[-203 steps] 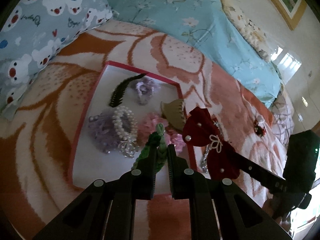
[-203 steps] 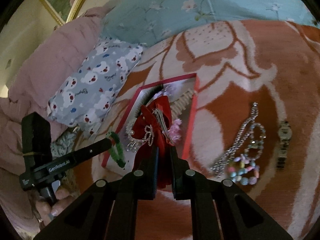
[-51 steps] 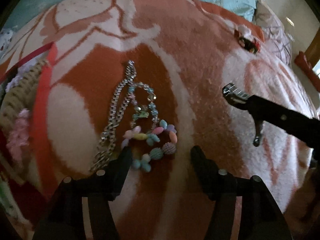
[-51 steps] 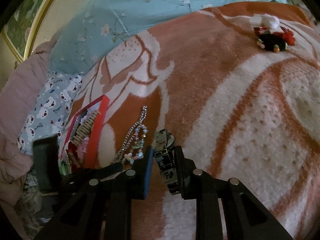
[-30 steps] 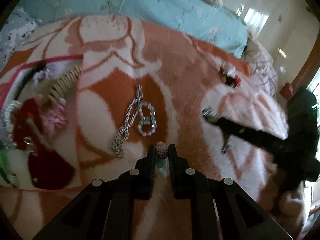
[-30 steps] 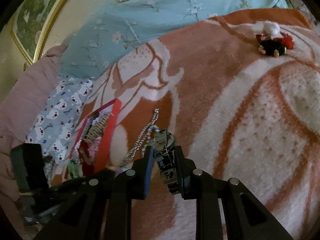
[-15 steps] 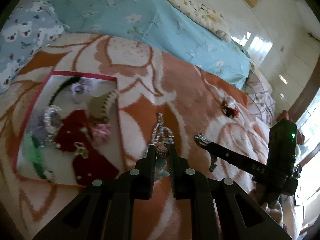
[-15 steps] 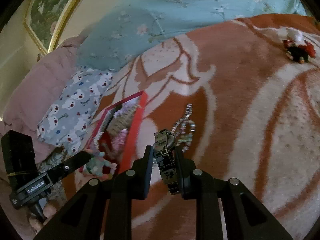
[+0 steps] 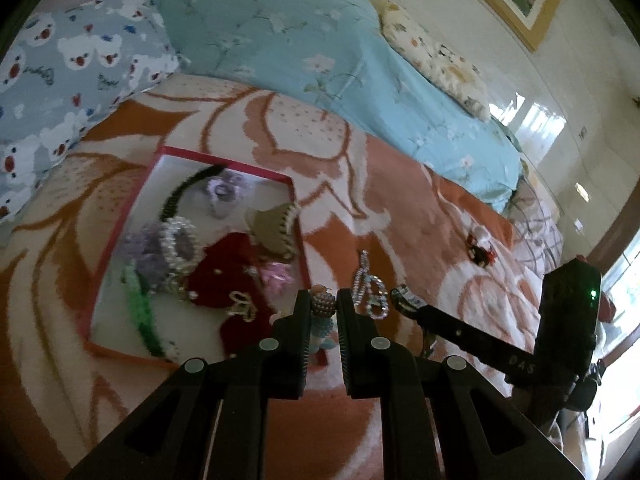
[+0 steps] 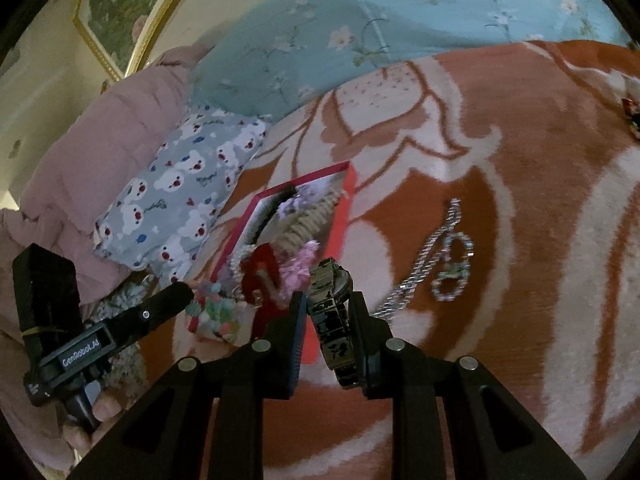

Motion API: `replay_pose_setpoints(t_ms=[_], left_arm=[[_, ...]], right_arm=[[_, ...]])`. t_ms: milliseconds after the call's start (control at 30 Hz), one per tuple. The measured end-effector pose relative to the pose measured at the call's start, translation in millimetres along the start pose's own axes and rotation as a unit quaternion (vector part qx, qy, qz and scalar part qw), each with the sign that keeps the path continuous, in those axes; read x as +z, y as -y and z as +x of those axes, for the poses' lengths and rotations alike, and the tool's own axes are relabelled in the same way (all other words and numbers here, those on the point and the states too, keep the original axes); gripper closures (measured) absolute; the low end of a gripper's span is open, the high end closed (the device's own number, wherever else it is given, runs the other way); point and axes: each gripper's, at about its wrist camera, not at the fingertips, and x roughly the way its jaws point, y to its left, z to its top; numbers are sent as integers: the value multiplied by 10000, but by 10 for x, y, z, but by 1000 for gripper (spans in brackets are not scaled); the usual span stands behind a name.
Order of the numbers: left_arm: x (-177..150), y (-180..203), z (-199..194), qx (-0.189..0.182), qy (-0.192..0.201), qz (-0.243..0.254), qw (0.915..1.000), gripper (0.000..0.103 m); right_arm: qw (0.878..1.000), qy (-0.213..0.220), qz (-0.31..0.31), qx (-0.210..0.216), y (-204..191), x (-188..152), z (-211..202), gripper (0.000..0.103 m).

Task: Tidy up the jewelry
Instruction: 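Carry the bead bracelet and silver watch over the white box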

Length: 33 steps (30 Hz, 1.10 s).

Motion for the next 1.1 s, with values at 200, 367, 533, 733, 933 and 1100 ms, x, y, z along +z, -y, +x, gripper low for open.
replay_pose_setpoints(t_ms=[200,367,533,733,933,1100], left_arm=[[14,-230,-122,134,96,-215,9996,92],[9,-411,-187,238,147,-388,9989,92],[-6,-566,-215,302,173,-571,9978,92],[8,-747,-140,328,135,-759,9965,92],[-15,-947,52,473,-13,-999,9939,92],[-45,-1062,170,649,-109,-1143,9913,92]], right_arm=[[9997,-114,-187,116,-231,-39,168,82],[9991,-172,-321,238,-419,-60,319,82],[9983,-201,-432,346,-573,-55,450,82],[9972,-238,-563,438,-701,-82,619,82],[9964,-354,-679,357,-727,-131,843,82],[9960,-504,-710,188,-673,-202,1011,82]])
